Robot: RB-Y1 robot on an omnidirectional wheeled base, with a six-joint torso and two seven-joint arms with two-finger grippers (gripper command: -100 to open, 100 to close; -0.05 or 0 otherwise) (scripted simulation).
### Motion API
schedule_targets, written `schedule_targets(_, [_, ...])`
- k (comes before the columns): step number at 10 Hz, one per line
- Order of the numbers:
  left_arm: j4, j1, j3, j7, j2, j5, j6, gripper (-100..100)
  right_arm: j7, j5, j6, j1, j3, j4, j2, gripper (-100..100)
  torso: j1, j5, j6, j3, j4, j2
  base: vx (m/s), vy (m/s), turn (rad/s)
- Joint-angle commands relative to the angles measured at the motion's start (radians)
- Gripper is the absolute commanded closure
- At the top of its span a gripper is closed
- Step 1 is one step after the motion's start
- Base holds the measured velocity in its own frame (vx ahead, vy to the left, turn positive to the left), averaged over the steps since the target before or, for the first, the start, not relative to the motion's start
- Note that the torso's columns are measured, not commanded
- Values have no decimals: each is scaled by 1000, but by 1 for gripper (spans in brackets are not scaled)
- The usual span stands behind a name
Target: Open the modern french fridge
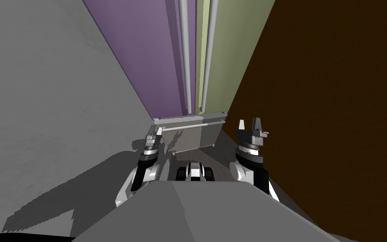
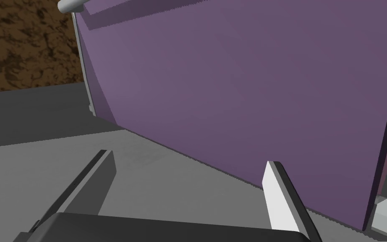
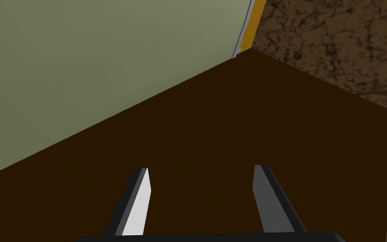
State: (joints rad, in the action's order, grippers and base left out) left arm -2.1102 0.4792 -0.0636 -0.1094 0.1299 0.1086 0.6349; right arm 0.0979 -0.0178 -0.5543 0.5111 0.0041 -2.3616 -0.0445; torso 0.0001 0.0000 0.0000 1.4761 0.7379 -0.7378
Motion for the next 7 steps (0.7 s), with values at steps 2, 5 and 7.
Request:
schedule_targets(2, [110,-41,-7,17,33,-11,68,-100,0,0,0,0,0,0,0,0,0,0,0,0,0,0,61,12,13])
schedule_targets(5, [192,-66,-11,28,43,-17,112,-100,0,0,0,0,0,0,0,0,0,0,0,-1,1,-2,35,8,11])
schedule_targets(7, [245,-80,-13,34,47,-20,134,-100,0,0,0,0,0,0,0,0,0,0,0,0,0,0,43,11,9])
